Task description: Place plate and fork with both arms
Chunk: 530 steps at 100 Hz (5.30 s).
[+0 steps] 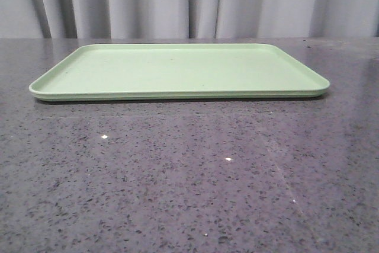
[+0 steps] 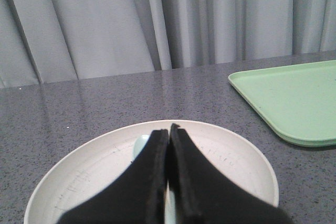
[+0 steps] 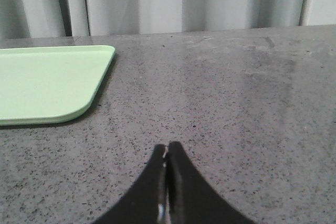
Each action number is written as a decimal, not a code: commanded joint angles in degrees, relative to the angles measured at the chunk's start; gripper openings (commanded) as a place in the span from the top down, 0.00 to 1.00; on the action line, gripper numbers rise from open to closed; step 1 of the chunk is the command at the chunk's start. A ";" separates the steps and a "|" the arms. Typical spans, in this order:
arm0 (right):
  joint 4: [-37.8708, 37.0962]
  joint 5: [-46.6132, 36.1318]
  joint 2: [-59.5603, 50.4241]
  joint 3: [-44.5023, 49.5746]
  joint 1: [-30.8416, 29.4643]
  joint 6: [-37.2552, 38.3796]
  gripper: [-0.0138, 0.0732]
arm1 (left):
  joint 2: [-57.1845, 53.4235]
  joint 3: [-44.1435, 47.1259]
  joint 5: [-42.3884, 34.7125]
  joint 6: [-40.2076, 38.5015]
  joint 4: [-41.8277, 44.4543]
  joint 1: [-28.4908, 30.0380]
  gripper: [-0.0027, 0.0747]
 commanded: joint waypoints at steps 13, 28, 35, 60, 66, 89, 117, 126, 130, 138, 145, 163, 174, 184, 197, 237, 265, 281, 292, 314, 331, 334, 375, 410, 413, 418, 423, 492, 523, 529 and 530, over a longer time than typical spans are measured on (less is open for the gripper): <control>-0.10 -5.18 -1.40 -0.21 -0.43 -0.60 0.92 | -1.82 0.70 -4.90 -0.27 -0.47 0.13 0.99; -0.10 -6.01 -1.40 -0.21 -0.43 -0.60 0.92 | -1.82 0.61 -5.31 -0.27 -1.36 0.13 0.99; -0.10 -6.37 -1.40 -0.37 -0.43 -0.60 0.92 | -1.82 -0.06 -5.59 -0.27 -4.21 0.13 0.99; 0.61 0.05 0.43 -6.67 -0.43 0.35 0.92 | 0.61 -6.10 0.55 -0.27 -5.83 0.13 0.99; 0.61 3.91 2.03 -9.27 -0.43 0.35 0.92 | 2.11 -8.51 1.74 -0.27 -5.83 0.13 0.99; 0.74 15.27 11.25 -21.75 -0.43 0.35 0.92 | 11.15 -19.80 7.82 -0.27 -6.05 0.13 0.99; 0.79 20.06 21.74 -32.32 -0.43 0.35 0.92 | 23.67 -33.38 15.56 -0.27 -6.05 0.13 0.99; 0.76 21.29 24.97 -34.56 -0.43 0.35 0.92 | 27.35 -36.83 16.68 -0.27 -6.05 0.13 0.99; 0.76 21.62 26.38 -35.20 -0.43 0.35 0.92 | 29.03 -37.91 17.17 -0.27 -6.05 0.13 0.99; 0.80 22.14 28.57 -36.44 -0.43 0.35 0.92 | 31.88 -40.39 18.84 -0.27 -6.05 0.13 0.99; 0.80 22.81 30.08 -37.50 -0.43 0.35 0.92 | 34.02 -41.94 19.76 -0.27 -6.05 0.13 0.99; 0.80 24.32 32.21 -39.76 -0.43 0.35 0.80 | 36.94 -44.08 20.70 -0.27 -6.05 0.13 0.82; 0.80 24.48 32.28 -40.21 -0.43 0.35 0.56 | 37.29 -44.06 20.18 -0.27 -6.05 0.13 0.56; 0.80 24.48 32.28 -40.29 -0.43 0.35 0.35 | 37.29 -44.06 20.18 -0.27 -6.05 0.13 0.35; 1.00 23.49 32.28 -40.34 -0.43 0.35 0.23 | 37.29 -44.06 19.91 -0.27 -6.05 0.13 0.25; 4.48 21.54 32.67 -40.34 -0.43 0.35 0.24 | 37.29 -43.93 20.15 -0.27 -5.94 0.13 0.25; 4.30 26.15 38.10 -44.14 -0.04 -0.26 0.24 | 37.29 -45.31 26.98 -0.43 -2.26 0.13 0.25; 4.19 27.11 41.34 -46.30 1.48 -0.25 0.24 | 37.29 -46.95 31.59 -8.42 5.45 2.95 0.25; 4.19 27.06 42.60 -46.38 2.38 -0.25 0.24 | 37.29 -47.02 32.92 -10.76 7.80 6.62 0.25; 4.17 27.00 43.64 -46.38 2.86 -0.25 0.24 | 39.80 -47.02 33.62 -10.85 7.80 12.57 0.25; 4.12 27.00 43.63 -46.38 2.86 -0.25 0.24 | 44.49 -47.02 33.62 -10.85 7.68 14.69 0.25; 4.12 27.00 43.63 -46.38 2.86 -0.25 0.24 | 45.42 -47.02 33.62 -10.85 7.68 14.86 0.25; 4.12 27.05 43.63 -46.38 2.86 -0.25 0.24 | 58.97 -47.02 33.47 -11.25 4.61 21.21 0.25; 4.07 27.05 43.63 -46.38 2.86 -0.25 0.24 | 67.80 -47.02 33.59 -11.25 4.49 21.21 0.27; 4.07 27.05 43.63 -46.38 2.86 -0.25 0.24 | 68.43 -47.02 33.59 -11.25 4.49 21.21 0.28; 4.07 27.05 43.63 -46.38 2.86 -0.25 0.24 | 69.03 -47.02 33.59 -11.25 4.49 21.21 0.29; 4.07 27.05 43.63 -46.38 2.86 -0.25 0.24 | 69.32 -47.02 33.59 -11.25 4.49 21.21 0.32; 4.07 27.05 43.63 -46.38 2.86 -0.25 0.24 | 69.69 -47.02 33.90 -11.25 4.70 21.21 0.99; 4.07 27.05 43.63 -46.38 2.86 -0.25 0.24 | 69.57 -47.02 34.12 -11.25 4.59 21.21 0.99; 4.07 27.05 43.63 -46.38 2.86 -0.25 0.24 | 69.18 -47.02 34.12 -11.25 4.49 21.21 0.99; 4.07 27.05 43.63 -46.38 2.86 -0.25 0.24 | 69.19 -47.02 34.12 -11.25 4.45 21.21 0.99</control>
